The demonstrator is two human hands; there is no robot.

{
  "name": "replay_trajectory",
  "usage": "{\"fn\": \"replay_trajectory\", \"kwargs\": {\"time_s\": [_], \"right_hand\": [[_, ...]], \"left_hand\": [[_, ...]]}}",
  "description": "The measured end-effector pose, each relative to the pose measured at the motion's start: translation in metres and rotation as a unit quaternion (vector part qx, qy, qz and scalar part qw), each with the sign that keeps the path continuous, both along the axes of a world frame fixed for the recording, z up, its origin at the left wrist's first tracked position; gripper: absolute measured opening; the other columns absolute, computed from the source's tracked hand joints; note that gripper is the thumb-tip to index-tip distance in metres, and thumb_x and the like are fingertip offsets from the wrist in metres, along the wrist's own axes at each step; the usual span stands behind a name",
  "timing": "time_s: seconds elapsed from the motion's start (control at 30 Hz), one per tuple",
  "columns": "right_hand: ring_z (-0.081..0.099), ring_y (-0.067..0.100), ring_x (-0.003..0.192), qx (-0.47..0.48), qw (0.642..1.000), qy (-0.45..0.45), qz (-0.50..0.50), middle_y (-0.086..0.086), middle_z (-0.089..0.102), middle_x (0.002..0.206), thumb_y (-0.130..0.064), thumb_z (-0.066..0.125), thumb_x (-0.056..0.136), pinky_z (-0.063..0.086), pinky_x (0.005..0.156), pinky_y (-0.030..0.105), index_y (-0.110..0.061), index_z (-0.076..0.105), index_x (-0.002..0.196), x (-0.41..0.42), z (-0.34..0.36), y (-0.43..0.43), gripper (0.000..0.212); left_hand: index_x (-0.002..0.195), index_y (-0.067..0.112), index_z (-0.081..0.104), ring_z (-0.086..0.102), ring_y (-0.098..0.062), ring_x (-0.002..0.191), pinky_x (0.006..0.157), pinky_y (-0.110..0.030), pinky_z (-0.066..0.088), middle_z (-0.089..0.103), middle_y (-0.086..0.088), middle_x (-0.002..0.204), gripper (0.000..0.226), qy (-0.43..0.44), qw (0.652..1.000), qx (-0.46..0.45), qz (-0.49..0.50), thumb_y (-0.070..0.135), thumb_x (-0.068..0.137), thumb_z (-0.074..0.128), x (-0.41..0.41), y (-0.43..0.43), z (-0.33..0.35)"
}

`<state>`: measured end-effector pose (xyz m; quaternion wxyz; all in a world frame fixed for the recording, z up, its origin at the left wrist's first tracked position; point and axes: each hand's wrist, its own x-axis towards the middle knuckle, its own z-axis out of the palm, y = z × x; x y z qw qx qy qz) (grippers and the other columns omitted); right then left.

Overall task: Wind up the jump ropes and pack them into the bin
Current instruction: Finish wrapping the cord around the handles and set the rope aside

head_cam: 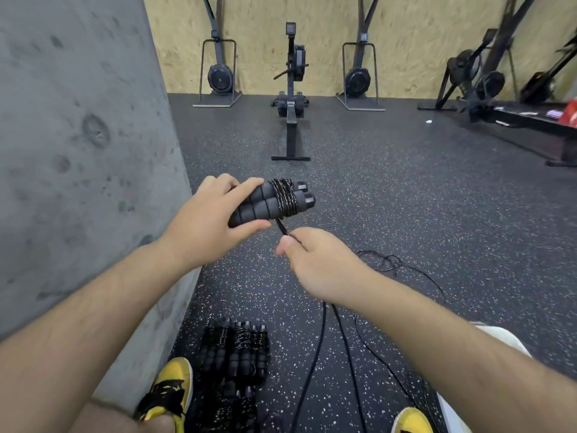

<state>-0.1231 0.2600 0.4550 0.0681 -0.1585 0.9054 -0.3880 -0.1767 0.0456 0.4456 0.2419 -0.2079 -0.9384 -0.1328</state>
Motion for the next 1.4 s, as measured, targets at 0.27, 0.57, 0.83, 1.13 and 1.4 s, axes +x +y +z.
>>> {"fn": "replay_trajectory", "kwargs": {"time_s": [0.27,0.57,0.83,1.13,1.4], "right_hand": [[0.051,0.018,0.063,0.128,0.983,0.121,0.059,0.0,0.056,0.073,-0.029,0.042,0.101,0.037,0.054,0.032,-0.013,0.048,0.079,0.018,0.021,0.005,0.028],[0.052,0.02,0.073,0.262,0.916,0.296,0.064,-0.007,0.052,0.081,-0.037,0.035,0.104,0.037,0.061,0.034,-0.023,0.05,0.098,0.013,0.035,0.017,0.021],[0.057,0.014,0.089,0.21,0.902,0.375,0.032,-0.014,0.053,0.09,-0.045,0.045,0.1,0.038,0.067,0.03,-0.034,0.065,0.103,-0.035,0.039,0.057,0.023],[0.056,0.001,0.067,0.004,0.988,0.136,0.069,-0.015,0.065,0.072,-0.024,0.053,0.102,0.045,0.067,0.023,-0.023,0.07,0.093,-0.053,0.016,0.071,0.02],[0.046,0.006,0.063,0.011,0.998,0.061,-0.006,-0.008,0.052,0.075,-0.015,0.037,0.104,0.036,0.058,0.021,-0.027,0.048,0.073,-0.031,-0.011,0.025,0.036]], "left_hand": [[0.147,0.028,0.047,0.041,-0.022,0.093,0.09,-0.042,0.045,0.051,-0.001,0.11,0.078,0.001,0.999,-0.041,-0.01,0.075,0.084,0.046,-0.004,-0.006,-0.005],[0.145,0.032,0.043,0.042,-0.024,0.092,0.086,-0.051,0.049,0.05,-0.002,0.11,0.075,-0.016,0.996,-0.085,-0.032,0.074,0.083,0.046,-0.005,-0.004,-0.009],[0.148,0.04,0.04,0.041,-0.016,0.103,0.098,-0.034,0.04,0.047,0.011,0.116,0.073,-0.098,0.979,-0.016,-0.177,0.073,0.085,0.055,0.023,0.02,-0.011],[0.15,0.028,0.044,0.048,-0.023,0.12,0.105,-0.029,0.036,0.055,0.003,0.125,0.072,-0.152,0.949,0.073,-0.266,0.053,0.087,0.068,0.059,0.034,0.016],[0.151,0.019,0.043,0.049,-0.022,0.114,0.106,-0.03,0.031,0.055,-0.001,0.12,0.077,-0.04,0.983,0.1,-0.151,0.057,0.086,0.059,0.033,0.032,0.012]]}}
